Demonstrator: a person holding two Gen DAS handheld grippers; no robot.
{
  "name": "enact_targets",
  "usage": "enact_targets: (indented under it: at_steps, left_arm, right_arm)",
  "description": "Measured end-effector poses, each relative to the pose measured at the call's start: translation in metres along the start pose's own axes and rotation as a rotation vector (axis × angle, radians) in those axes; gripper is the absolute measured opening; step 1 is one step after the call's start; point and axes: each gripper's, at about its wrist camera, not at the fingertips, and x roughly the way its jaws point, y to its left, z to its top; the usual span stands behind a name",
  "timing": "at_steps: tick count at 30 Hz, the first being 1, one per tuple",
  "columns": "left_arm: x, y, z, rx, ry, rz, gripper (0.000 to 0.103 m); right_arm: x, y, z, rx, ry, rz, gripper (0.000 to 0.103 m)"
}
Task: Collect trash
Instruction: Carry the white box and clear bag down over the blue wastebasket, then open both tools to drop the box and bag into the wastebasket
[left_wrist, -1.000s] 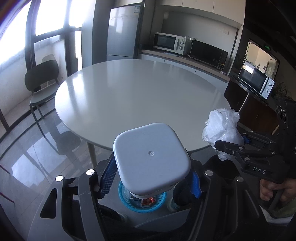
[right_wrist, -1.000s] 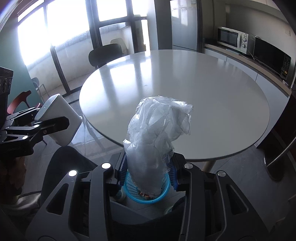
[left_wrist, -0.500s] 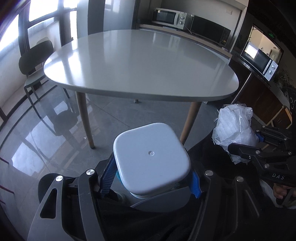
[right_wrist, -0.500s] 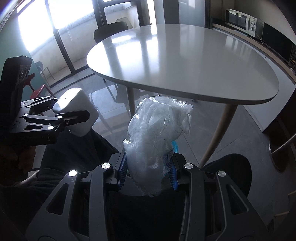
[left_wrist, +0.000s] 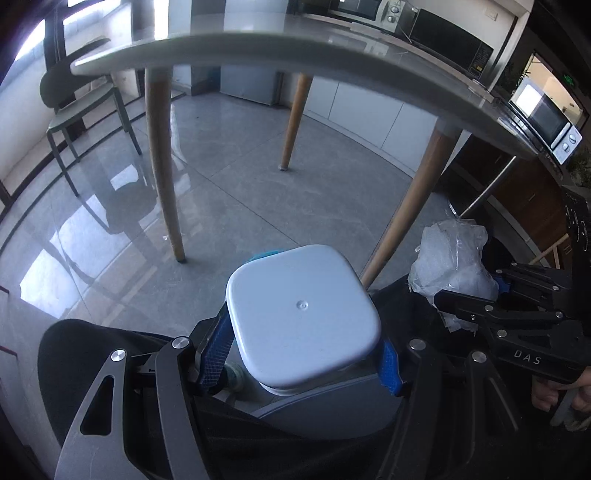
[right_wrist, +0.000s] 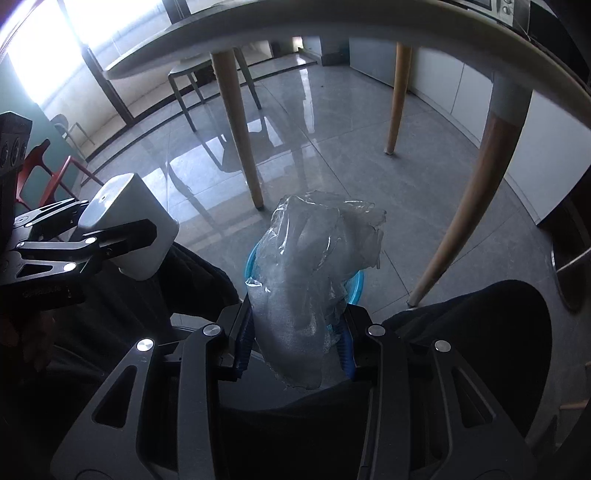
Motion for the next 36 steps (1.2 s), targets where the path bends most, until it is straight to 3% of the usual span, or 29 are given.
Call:
enact_targets:
  at_steps: [8, 15, 23, 29, 36]
  left_arm:
    - [0.048, 0.012, 0.005, -0.067, 0.095, 0.015, 0.065]
    - [0.082, 0.019, 0.011, -0.110, 0.139, 0.022, 0.065]
    - [0.127, 0.031, 0.021, -0.191, 0.223, 0.018, 0.065]
    - [0.151, 0.033, 0.032, -0.185, 0.244, 0.047, 0.065]
    - [0.184, 0.041, 0.039, -0.199, 0.289, 0.055, 0.065]
  right_arm:
    - [0.053, -0.016, 0.008, 0.080, 0.096, 0.049, 0.035]
    - [0.098, -0.024, 0.020, 0.079, 0.167, 0.003, 0.035]
    - [0.155, -0.032, 0.034, 0.117, 0.253, 0.012, 0.035]
    - [0.198, -0.037, 0.042, 0.112, 0.302, -0.021, 0.035]
    - [0.229, -0.042, 0.045, 0.138, 0.350, 0.003, 0.035]
